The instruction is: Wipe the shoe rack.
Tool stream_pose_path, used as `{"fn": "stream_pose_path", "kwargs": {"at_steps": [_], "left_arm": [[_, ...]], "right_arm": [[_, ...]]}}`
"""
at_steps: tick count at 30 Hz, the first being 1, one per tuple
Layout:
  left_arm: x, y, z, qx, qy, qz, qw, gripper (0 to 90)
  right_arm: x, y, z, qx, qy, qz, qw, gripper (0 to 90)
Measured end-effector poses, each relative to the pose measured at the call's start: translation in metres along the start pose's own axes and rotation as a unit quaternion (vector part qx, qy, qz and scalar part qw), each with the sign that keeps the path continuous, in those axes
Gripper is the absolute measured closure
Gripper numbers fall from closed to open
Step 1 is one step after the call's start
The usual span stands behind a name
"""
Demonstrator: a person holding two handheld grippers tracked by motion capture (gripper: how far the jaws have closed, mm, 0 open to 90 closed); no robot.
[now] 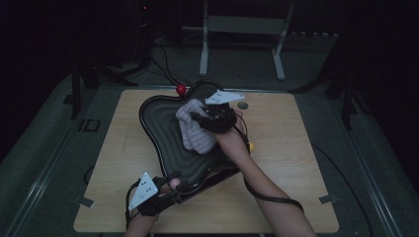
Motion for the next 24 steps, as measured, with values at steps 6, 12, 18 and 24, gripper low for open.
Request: {"fn": "stream_pose_path", "kwargs": {"at_steps": [6, 12, 18, 24], "left_arm": [[0.000, 0.000, 0.000, 0.000, -0.001, 0.002, 1.0000, 59.9], [0.000, 0.000, 0.000, -0.001, 0.000, 0.001, 1.0000, 59.9], [0.000, 0.000, 0.000, 0.000, 0.001, -0.001, 1.0000, 59.9], [0.000, 0.000, 0.000, -0.001, 0.000, 0.000, 1.0000, 59.9]], "right_arm": [[-0.029, -0.016, -0.021, -0.005, 0.007, 0.030, 0.9995, 68.3], [-0.050, -0.023, -0.013, -0.009, 0.028, 0.038, 0.9989, 67.7], [-0.043, -0.016, 0.000, 0.007, 0.043, 0.042, 0.9982, 67.8], [-0.029, -0.007, 0.023, 0.009, 0.041, 0.030, 0.9987, 67.8]]}}
Point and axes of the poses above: each handheld gripper's, and its own axes: x roughly backward along the jaws, z roughly out of its underside, y roughly to its left, the point moved 5 cm from there along -x, roughly forward along the jaws, and after that the axes turned 1 degree about -x, right-handed, at the moved point
